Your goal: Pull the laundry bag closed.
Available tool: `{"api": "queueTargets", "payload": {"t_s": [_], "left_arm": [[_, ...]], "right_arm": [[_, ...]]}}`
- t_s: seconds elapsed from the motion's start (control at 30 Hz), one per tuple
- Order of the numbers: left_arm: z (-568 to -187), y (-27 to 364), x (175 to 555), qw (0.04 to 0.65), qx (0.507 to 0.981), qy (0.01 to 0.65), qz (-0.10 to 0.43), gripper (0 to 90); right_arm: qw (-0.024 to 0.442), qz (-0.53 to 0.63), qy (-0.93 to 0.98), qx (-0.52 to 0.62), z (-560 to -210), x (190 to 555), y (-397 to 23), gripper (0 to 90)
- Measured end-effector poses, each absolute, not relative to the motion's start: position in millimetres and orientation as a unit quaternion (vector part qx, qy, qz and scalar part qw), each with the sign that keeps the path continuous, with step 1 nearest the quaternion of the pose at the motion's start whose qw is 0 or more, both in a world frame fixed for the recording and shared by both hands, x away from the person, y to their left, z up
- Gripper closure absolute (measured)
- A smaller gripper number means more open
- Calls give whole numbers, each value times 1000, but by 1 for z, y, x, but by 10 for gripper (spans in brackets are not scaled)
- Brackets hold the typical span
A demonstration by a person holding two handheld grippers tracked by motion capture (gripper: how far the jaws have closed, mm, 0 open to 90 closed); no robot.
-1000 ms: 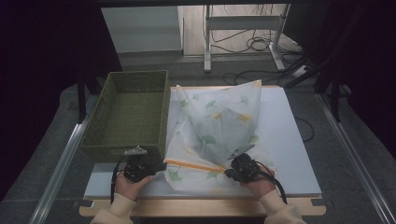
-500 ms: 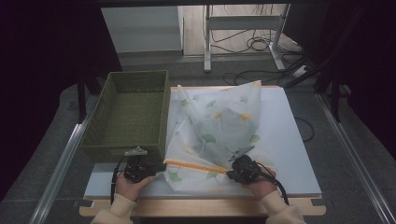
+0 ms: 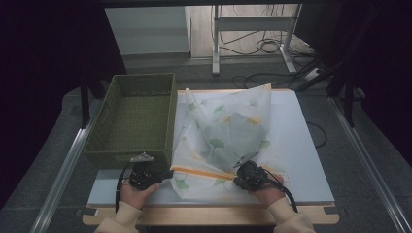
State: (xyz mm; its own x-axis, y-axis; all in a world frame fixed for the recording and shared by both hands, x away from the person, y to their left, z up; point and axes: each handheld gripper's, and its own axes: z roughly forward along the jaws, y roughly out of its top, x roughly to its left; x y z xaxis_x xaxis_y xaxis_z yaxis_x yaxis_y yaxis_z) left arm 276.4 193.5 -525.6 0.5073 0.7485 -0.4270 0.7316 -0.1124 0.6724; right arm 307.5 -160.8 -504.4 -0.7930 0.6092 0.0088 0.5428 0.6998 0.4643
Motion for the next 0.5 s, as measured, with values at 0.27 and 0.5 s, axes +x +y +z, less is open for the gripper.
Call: {"api": "queueTargets", "payload": {"t_s": [0.27, 0.5], "left_arm": [[-525, 194, 276, 446, 745, 496, 10, 871], [-525, 194, 276, 447, 744, 496, 10, 871]], "right_arm": [[76, 222, 919, 317, -503, 307, -161, 900], [78, 223, 916, 323, -502, 305, -171, 900]]}}
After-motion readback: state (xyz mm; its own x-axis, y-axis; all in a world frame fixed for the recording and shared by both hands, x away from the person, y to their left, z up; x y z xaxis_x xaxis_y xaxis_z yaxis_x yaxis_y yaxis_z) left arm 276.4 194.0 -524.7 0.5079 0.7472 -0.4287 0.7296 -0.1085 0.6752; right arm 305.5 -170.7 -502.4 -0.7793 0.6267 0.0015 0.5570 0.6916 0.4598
